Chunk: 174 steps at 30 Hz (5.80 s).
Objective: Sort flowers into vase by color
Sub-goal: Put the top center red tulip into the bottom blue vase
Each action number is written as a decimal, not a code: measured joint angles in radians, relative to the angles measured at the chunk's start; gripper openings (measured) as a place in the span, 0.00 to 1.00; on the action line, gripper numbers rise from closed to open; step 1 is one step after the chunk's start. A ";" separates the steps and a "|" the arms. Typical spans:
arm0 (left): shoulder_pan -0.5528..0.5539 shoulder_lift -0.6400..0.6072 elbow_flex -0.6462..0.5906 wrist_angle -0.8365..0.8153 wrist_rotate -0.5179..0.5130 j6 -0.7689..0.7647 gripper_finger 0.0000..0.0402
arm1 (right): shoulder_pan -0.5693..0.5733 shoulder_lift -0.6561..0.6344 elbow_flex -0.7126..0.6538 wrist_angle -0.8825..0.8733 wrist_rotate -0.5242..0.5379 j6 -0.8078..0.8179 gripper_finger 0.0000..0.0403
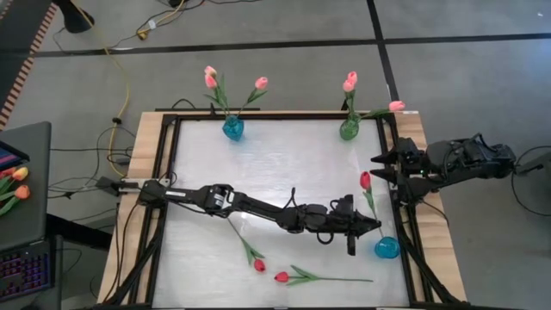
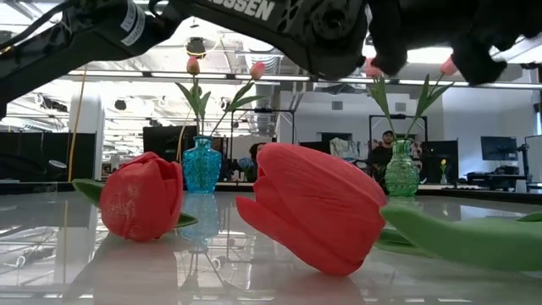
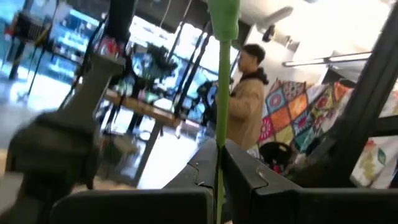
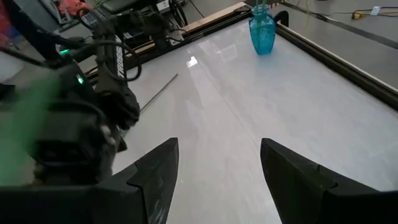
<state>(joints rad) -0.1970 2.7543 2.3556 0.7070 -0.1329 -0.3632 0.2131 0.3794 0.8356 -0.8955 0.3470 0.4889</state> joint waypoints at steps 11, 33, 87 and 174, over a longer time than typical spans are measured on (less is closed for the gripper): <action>0.012 -0.004 0.001 0.019 0.017 0.028 0.00 | 0.000 0.000 0.000 0.001 0.000 0.000 0.63; 0.013 -0.004 0.001 -0.023 0.035 0.035 0.00 | 0.000 0.001 0.022 -0.007 -0.031 -0.026 0.63; 0.086 -0.092 -0.001 -0.202 0.201 0.106 0.00 | 0.253 0.263 0.190 -0.085 -0.393 -0.052 0.47; 0.135 -0.391 0.001 -1.179 0.337 0.168 0.34 | 1.295 0.534 0.241 -0.410 0.480 0.770 0.07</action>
<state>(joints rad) -0.0616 2.3631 2.3562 -0.4717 0.2043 -0.1949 1.5078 0.9134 1.0770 -1.3051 0.8265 1.2587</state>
